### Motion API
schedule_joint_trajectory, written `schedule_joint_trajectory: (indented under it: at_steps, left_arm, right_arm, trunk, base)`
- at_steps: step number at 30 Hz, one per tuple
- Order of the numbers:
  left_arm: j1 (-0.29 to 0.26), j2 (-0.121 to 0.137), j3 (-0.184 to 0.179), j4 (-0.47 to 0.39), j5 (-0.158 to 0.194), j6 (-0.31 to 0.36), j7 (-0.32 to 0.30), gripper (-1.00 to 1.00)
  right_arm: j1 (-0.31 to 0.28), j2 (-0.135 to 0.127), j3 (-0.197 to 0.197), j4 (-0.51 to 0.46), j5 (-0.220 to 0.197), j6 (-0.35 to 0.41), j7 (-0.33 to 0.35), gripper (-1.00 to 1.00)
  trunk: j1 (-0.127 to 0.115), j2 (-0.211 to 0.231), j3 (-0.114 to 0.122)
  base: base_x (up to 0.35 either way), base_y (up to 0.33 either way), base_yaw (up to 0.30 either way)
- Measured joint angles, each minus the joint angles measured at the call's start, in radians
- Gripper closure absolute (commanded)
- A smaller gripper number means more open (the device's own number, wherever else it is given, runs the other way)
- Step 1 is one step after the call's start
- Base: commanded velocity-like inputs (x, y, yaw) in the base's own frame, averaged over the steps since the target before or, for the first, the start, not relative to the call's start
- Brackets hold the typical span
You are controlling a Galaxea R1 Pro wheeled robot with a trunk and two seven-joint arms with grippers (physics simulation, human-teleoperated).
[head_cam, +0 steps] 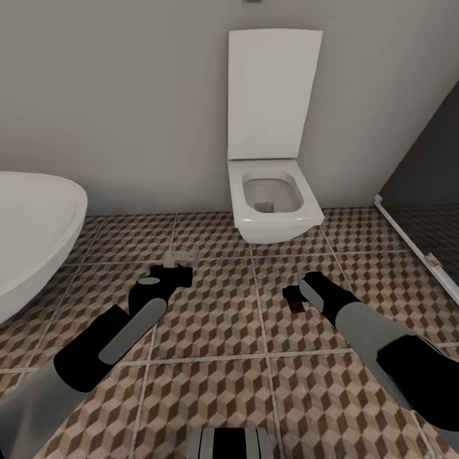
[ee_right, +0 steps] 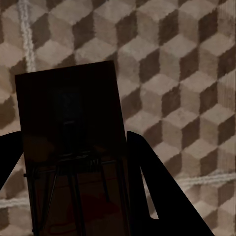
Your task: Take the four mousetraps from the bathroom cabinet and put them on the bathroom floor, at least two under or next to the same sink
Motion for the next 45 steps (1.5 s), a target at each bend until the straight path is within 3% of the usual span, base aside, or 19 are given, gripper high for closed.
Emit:
schedule_joint_trajectory:
  at_steps: [7, 14, 45]
  left_arm:
    - [0.0, 0.0, 0.0, -0.002, 0.0, 0.0, 0.001, 1.0]
    - [0.0, 0.0, -0.001, -0.004, -0.001, 0.0, 0.001, 1.0]
    - [0.0, -0.001, -0.001, -0.005, 0.0, 0.0, 0.044, 1.0]
  right_arm:
    - [-0.001, -0.001, 0.0, 0.001, 0.0, 0.0, 0.0, 1.0]
    - [-0.009, -0.001, 0.001, 0.001, 0.0, 0.0, 0.0, 1.0]
    - [-0.05, -0.007, 0.003, 0.004, -0.001, -0.007, 0.0, 1.0]
  trunk:
    - [0.001, -0.001, -0.008]
    - [0.004, -0.002, -0.035]
    - [0.004, -0.002, -0.035]
  base:
    - [0.0, 0.0, 0.0]
    - [0.0, 0.0, 0.0]
    - [0.046, 0.029, 0.0]
